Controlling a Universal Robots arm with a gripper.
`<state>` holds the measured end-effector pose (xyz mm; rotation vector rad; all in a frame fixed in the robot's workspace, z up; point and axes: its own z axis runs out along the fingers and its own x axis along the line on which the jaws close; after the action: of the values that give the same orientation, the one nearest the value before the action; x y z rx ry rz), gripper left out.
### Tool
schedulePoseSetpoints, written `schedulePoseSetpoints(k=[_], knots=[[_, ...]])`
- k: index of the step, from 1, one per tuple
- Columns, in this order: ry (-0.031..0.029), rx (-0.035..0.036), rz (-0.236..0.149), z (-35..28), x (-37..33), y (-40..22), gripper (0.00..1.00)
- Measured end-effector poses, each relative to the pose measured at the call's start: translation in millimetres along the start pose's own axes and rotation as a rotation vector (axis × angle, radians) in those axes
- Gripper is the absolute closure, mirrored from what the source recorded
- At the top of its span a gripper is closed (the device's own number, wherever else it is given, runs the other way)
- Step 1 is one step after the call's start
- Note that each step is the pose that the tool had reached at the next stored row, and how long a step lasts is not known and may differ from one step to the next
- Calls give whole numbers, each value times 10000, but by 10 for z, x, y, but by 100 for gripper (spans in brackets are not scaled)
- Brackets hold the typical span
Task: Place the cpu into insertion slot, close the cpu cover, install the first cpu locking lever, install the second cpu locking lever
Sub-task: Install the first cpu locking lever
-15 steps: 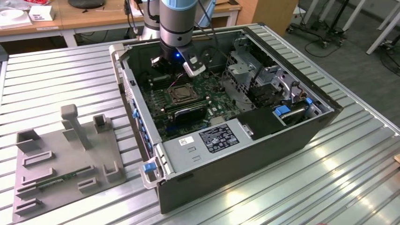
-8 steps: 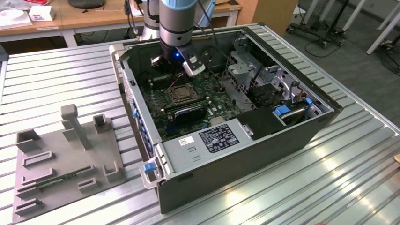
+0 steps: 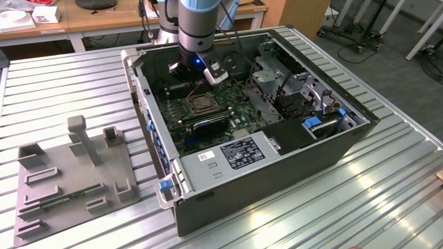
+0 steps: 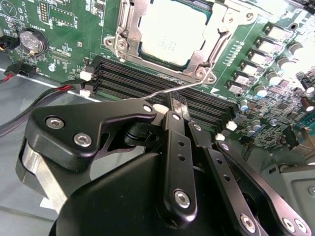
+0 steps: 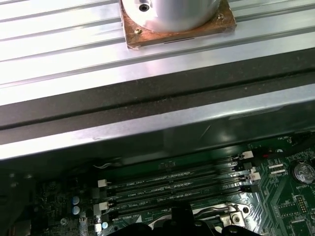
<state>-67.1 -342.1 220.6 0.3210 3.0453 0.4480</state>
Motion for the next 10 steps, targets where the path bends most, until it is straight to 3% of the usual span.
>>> schedulePoseSetpoints(k=[10], knots=[[5, -21, 2, 8, -30, 13, 90]])
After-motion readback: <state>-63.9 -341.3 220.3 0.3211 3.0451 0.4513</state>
